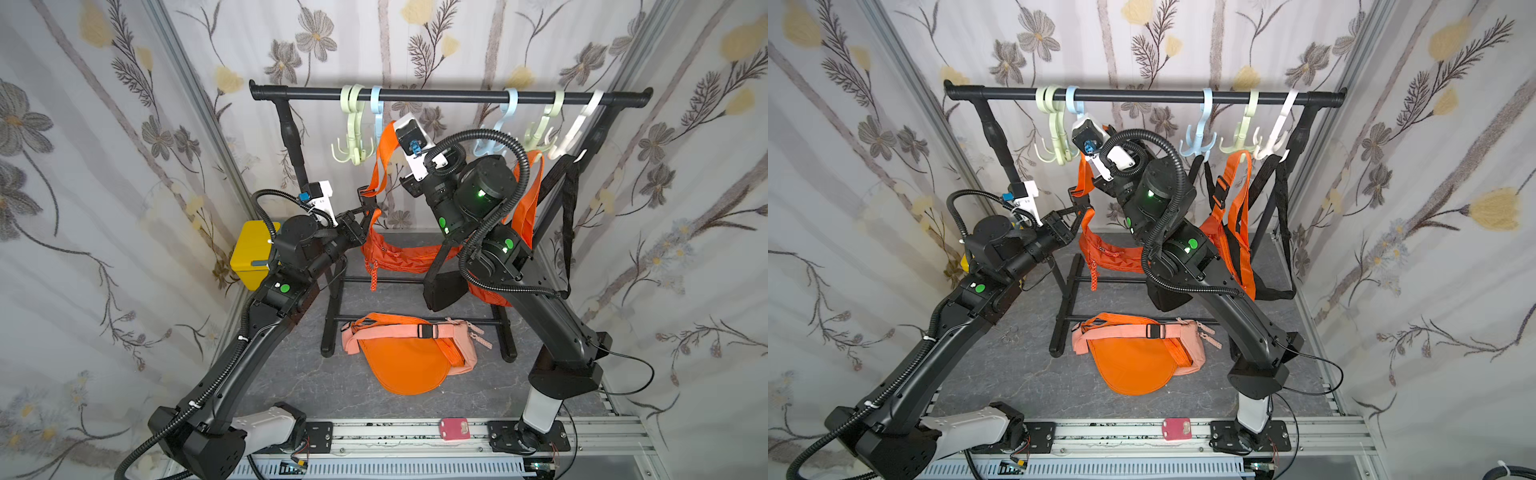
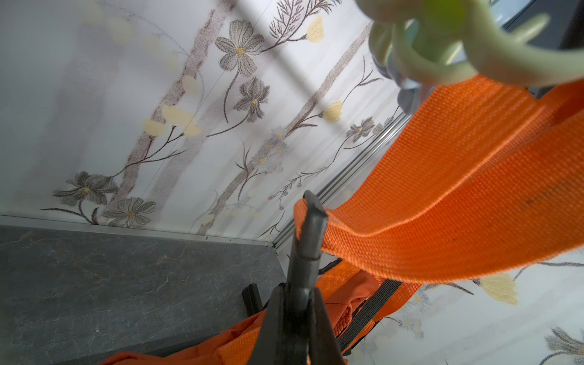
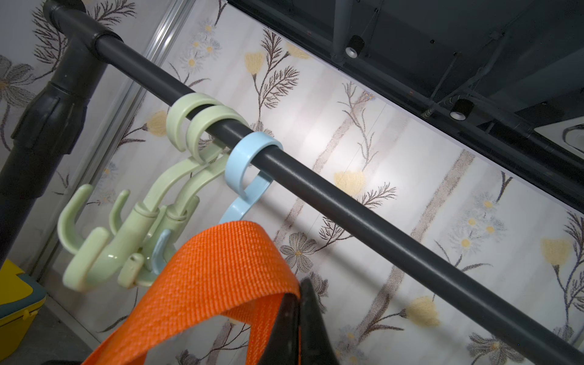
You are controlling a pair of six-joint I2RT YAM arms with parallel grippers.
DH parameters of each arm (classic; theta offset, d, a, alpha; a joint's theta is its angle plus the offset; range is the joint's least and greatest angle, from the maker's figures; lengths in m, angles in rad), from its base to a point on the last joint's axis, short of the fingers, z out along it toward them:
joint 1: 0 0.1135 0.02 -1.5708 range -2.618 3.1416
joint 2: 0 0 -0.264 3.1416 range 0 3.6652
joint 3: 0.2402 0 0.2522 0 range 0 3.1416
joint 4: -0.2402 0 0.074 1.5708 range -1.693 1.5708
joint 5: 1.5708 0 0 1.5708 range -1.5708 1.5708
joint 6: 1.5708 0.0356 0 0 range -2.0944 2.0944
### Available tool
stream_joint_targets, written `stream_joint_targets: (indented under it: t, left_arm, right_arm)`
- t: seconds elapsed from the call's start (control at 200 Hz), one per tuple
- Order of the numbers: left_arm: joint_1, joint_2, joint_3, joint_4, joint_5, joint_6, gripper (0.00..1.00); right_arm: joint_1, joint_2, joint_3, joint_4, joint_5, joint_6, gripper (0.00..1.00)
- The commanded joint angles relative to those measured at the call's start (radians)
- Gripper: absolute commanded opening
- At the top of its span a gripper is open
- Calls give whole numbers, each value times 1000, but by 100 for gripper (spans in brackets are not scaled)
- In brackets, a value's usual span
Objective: Hang the bag on a hook
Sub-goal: Hang the bag on the hook.
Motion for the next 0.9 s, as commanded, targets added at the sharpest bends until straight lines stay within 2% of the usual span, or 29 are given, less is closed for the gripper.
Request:
stream_joint_targets:
  t: [0.0, 0.23, 0.445, 0.869, 0.894]
  left_arm:
    - [2, 1, 16, 36, -6, 4, 0]
    - [1, 7, 34, 22, 1, 2, 0]
    - [1, 14, 28, 14, 15, -3, 0]
    - [0, 39, 2, 48, 48, -32, 0]
    - [0, 39, 2, 49, 48, -32, 0]
  right_arm:
    - [-2, 18, 1, 21, -25, -13, 0]
    - [-20, 76, 24, 48, 0, -57, 0]
    - [-53, 97, 24, 6, 9, -24, 0]
    - [-103, 141, 49, -186, -44, 51, 0]
    - [-134, 143, 49, -195, -50, 55, 0]
